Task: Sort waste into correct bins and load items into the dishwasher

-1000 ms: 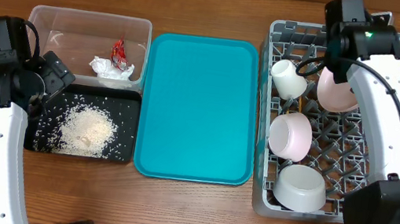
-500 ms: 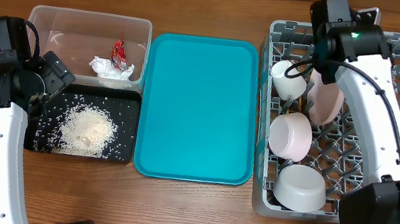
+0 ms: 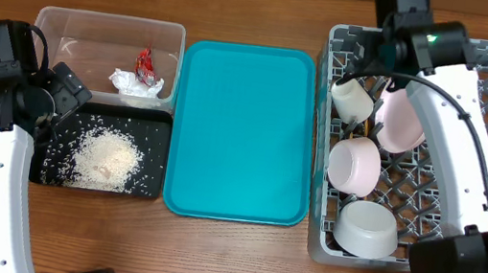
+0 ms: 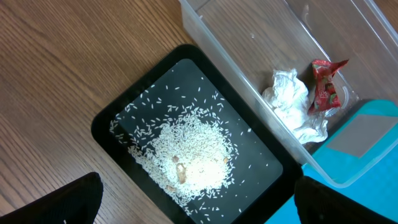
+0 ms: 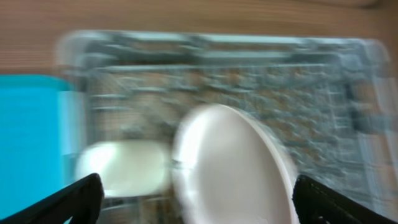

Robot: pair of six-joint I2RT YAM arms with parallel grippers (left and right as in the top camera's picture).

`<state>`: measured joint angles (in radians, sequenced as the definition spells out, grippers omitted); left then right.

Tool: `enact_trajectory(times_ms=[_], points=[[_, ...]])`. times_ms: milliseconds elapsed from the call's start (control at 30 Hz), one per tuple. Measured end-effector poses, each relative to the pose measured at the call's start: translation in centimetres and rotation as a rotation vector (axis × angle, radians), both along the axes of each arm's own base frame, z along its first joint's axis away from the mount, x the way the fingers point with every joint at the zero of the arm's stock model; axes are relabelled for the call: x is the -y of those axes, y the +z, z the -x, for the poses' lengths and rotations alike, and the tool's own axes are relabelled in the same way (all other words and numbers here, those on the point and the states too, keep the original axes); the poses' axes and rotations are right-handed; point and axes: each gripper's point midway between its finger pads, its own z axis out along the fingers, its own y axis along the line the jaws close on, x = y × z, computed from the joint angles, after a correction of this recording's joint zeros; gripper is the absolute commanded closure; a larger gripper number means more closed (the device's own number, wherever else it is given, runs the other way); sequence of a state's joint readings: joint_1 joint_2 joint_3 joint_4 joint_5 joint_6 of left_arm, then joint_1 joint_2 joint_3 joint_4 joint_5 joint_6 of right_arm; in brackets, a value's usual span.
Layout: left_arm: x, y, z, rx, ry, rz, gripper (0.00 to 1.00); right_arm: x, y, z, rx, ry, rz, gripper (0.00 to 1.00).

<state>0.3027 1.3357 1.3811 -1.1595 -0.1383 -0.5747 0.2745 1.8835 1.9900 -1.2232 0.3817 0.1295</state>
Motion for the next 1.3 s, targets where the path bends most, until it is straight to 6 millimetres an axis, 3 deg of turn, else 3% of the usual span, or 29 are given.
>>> enact_trajectory(times_ms=[133, 267, 500, 933, 1000, 1100, 1233, 1300], points=[[0.0, 0.0, 0.0, 0.000, 0.000, 0.000, 0.00, -4.8, 0.4, 0.3, -0.030, 0.140, -0.242, 0.00], [0.0, 0.0, 0.0, 0.000, 0.000, 0.000, 0.00, -7.3, 0.3, 1.1, -0.068, 0.217, -0.370, 0.00], [0.0, 0.0, 0.0, 0.000, 0.000, 0.000, 0.00, -8.6, 0.4, 1.5, -0.088, 0.258, -0.437, 0.00], [0.0, 0.0, 0.0, 0.000, 0.000, 0.000, 0.00, -8.9, 1.3, 2.0, -0.075, 0.272, -0.455, 0.00], [0.0, 0.0, 0.0, 0.000, 0.000, 0.000, 0.00, -8.7, 3.0, 2.7, -0.038, 0.281, -0.460, 0.00], [0.0, 0.0, 0.0, 0.000, 0.000, 0.000, 0.00, -8.2, 7.8, 4.7, 0.073, 0.309, -0.475, 0.00], [0.0, 0.0, 0.0, 0.000, 0.000, 0.000, 0.00, -6.6, 16.7, 10.2, 0.305, 0.360, -0.501, 0.00], [0.0, 0.0, 0.0, 0.000, 0.000, 0.000, 0.00, -5.3, 21.1, 13.9, 0.442, 0.377, -0.507, 0.00]])
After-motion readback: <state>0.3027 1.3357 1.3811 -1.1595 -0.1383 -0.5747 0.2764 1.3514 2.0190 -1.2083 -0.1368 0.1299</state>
